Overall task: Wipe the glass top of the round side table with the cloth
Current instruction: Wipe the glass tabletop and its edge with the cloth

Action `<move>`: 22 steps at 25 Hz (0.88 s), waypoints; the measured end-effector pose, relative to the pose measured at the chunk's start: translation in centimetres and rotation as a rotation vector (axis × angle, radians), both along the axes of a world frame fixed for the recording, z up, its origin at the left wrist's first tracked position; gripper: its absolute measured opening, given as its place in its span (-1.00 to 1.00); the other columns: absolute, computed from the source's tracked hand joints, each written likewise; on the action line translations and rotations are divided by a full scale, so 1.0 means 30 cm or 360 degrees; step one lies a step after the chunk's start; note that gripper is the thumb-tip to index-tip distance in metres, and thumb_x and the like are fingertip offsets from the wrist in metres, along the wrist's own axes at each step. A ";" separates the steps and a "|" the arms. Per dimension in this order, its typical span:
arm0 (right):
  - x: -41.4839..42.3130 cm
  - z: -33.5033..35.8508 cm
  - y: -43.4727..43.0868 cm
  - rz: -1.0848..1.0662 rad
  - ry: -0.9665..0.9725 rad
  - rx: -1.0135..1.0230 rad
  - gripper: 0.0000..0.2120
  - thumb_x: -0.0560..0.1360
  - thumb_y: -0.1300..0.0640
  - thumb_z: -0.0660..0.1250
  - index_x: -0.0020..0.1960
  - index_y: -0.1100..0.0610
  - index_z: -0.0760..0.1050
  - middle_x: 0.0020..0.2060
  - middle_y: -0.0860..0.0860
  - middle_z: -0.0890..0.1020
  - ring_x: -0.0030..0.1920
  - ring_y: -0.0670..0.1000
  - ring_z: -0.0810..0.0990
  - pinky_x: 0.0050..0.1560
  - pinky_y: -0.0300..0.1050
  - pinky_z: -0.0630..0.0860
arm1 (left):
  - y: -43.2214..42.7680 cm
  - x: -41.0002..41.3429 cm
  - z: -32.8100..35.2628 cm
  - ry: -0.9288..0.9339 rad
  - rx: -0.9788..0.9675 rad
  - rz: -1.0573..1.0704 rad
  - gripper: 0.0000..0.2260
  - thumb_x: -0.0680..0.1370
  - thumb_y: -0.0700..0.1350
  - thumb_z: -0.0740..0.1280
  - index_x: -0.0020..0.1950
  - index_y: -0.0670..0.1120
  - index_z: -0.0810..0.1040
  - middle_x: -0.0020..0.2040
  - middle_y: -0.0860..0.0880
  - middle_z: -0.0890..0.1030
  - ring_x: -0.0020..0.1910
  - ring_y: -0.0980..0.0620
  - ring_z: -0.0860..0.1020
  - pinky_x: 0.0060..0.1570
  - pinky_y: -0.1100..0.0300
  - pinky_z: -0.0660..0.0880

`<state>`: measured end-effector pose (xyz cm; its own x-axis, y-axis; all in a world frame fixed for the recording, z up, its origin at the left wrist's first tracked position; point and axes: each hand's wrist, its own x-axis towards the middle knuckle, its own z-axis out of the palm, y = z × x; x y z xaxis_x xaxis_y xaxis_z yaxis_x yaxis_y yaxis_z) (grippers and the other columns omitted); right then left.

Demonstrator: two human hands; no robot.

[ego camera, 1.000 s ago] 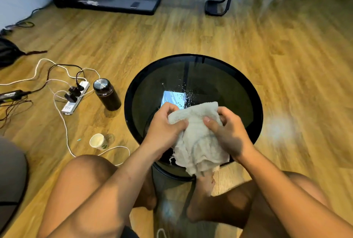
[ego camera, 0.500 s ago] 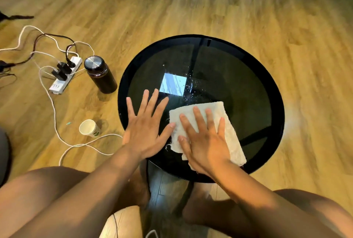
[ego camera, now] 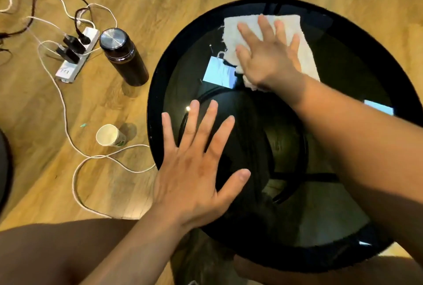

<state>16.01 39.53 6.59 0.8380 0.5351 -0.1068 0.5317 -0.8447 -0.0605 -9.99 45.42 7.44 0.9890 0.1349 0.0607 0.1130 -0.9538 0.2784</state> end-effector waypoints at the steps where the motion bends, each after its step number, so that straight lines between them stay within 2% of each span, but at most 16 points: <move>1: 0.069 -0.001 0.038 -0.0016 0.0007 0.0023 -0.47 0.63 -0.18 -0.10 0.58 -0.18 -0.03 0.62 0.04 -0.07 0.59 0.23 -0.13 0.48 0.38 -0.17 | 0.002 -0.001 -0.002 -0.0021 -0.0033 -0.0006 -0.32 0.57 0.30 0.04 0.60 -0.03 0.12 0.64 -0.11 0.01 0.62 -0.16 -0.13 0.48 -0.34 -0.27; 5: 0.207 -0.006 0.132 -0.0064 -0.0004 0.0059 -0.47 0.63 -0.14 -0.10 0.59 -0.16 -0.05 0.61 0.07 -0.04 0.57 0.29 -0.11 0.48 0.39 -0.17 | 0.013 0.003 -0.007 -0.0107 -0.0133 -0.0008 -0.34 0.57 0.27 0.06 0.59 -0.04 0.16 0.64 -0.10 0.05 0.62 -0.15 -0.08 0.48 -0.35 -0.24; 10: 0.101 0.046 0.093 -0.0090 0.0110 0.0029 -0.46 0.61 -0.15 -0.07 0.58 -0.19 -0.03 0.62 0.02 -0.05 0.58 0.27 -0.12 0.51 0.31 -0.15 | 0.018 -0.005 -0.004 -0.0197 -0.0165 0.0064 -0.37 0.58 0.22 0.08 0.57 -0.08 0.22 0.62 -0.11 0.14 0.62 -0.14 0.00 0.51 -0.30 -0.22; 14: -0.223 0.055 -0.079 0.0042 0.0051 -0.0138 -0.48 0.62 -0.11 -0.05 0.57 -0.19 0.05 0.60 0.02 0.06 0.54 0.27 0.02 0.48 0.22 0.08 | 0.021 -0.004 0.000 -0.0166 -0.0199 0.0107 -0.40 0.61 0.21 0.02 0.56 -0.09 0.23 0.61 -0.10 0.19 0.62 -0.10 0.02 0.51 -0.31 -0.16; 18: -0.657 0.089 -0.353 0.0236 -0.0081 0.0035 -0.55 0.57 -0.08 0.05 0.43 -0.13 0.39 0.40 0.09 0.42 0.27 0.25 0.39 0.18 0.17 0.40 | 0.017 -0.030 0.022 -0.0101 -0.0193 0.0110 -0.41 0.61 0.23 -0.05 0.55 -0.03 0.23 0.61 -0.05 0.18 0.62 -0.04 -0.02 0.49 -0.33 -0.21; 20: -0.851 0.096 -0.477 0.0308 -0.0056 0.0047 -0.60 0.54 -0.06 0.12 0.36 -0.16 0.43 0.31 0.04 0.48 0.17 0.21 0.44 0.08 0.14 0.46 | 0.001 -0.072 0.049 -0.0119 -0.0227 0.0111 -0.42 0.60 0.22 -0.05 0.54 -0.02 0.26 0.61 -0.03 0.19 0.62 -0.03 -0.02 0.50 -0.30 -0.24; 22: -0.949 0.097 -0.563 0.0371 0.0012 0.0054 -0.62 0.53 -0.06 0.13 0.32 -0.21 0.44 0.26 0.00 0.52 0.10 0.17 0.47 0.00 0.12 0.49 | -0.038 -0.119 0.084 -0.0227 -0.0351 0.0089 -0.48 0.61 0.17 0.00 0.50 -0.03 0.31 0.57 -0.01 0.28 0.61 -0.02 0.07 0.54 -0.23 -0.17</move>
